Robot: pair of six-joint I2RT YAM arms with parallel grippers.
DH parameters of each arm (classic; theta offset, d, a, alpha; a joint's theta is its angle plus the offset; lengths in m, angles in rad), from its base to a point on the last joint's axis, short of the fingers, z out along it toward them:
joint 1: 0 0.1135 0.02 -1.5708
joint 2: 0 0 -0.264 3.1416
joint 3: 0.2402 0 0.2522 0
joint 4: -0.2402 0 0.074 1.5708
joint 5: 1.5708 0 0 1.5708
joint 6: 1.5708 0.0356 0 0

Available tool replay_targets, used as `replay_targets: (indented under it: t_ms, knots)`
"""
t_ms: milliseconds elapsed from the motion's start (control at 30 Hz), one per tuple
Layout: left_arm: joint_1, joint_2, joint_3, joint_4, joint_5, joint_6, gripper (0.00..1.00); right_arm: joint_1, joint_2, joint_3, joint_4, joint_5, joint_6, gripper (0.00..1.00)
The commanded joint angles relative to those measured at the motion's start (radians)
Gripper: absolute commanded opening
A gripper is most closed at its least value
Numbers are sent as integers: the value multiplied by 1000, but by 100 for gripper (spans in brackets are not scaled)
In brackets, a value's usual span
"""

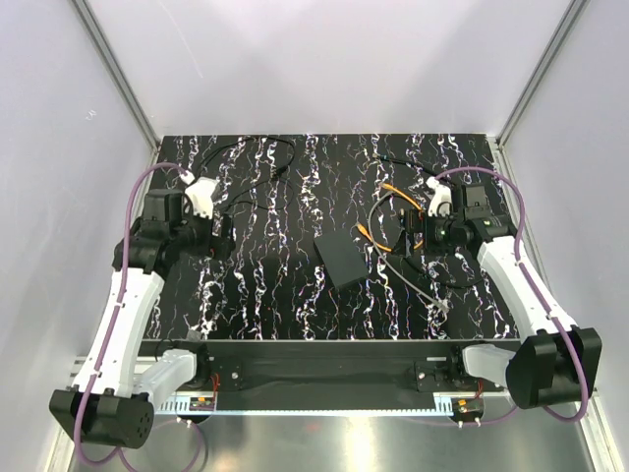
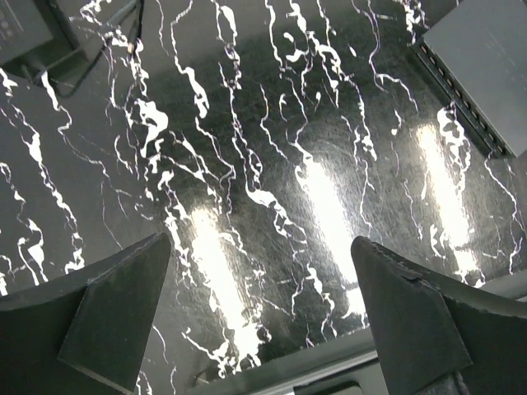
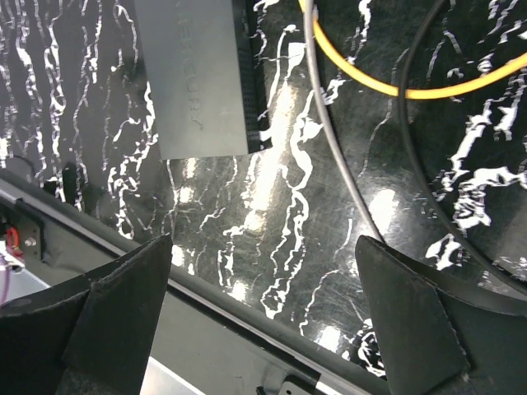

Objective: Insert the plug into the switch port

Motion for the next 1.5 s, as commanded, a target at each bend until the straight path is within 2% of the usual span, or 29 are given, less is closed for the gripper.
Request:
replay_targets:
  t_ms: [0, 167, 300, 433, 467, 567, 667, 1000, 1467]
  knots:
    - [1, 24, 48, 103, 17, -5, 99, -2, 5, -14, 54, -52, 29, 100]
    - [1, 153, 123, 90, 141, -4, 99, -3, 140, -1, 66, -142, 23, 96]
    - [1, 193, 107, 135, 227, -14, 99, -2, 256, 83, 130, -153, 31, 89]
    - [1, 176, 68, 199, 264, -44, 99, 7, 431, 253, 179, -167, 63, 73]
    - [1, 178, 68, 199, 274, -44, 99, 15, 465, 286, 181, -167, 66, 67]
    - [-1, 182, 67, 187, 286, -44, 99, 44, 586, 386, 195, -168, 69, 56]
    - [2, 178, 54, 167, 298, -44, 99, 76, 692, 461, 206, -161, 74, 51]
    - [19, 104, -21, 187, 344, -51, 99, 167, 869, 585, 233, -99, 74, 50]
    - [81, 136, 19, 161, 393, -48, 99, 262, 1030, 697, 199, -102, 71, 50]
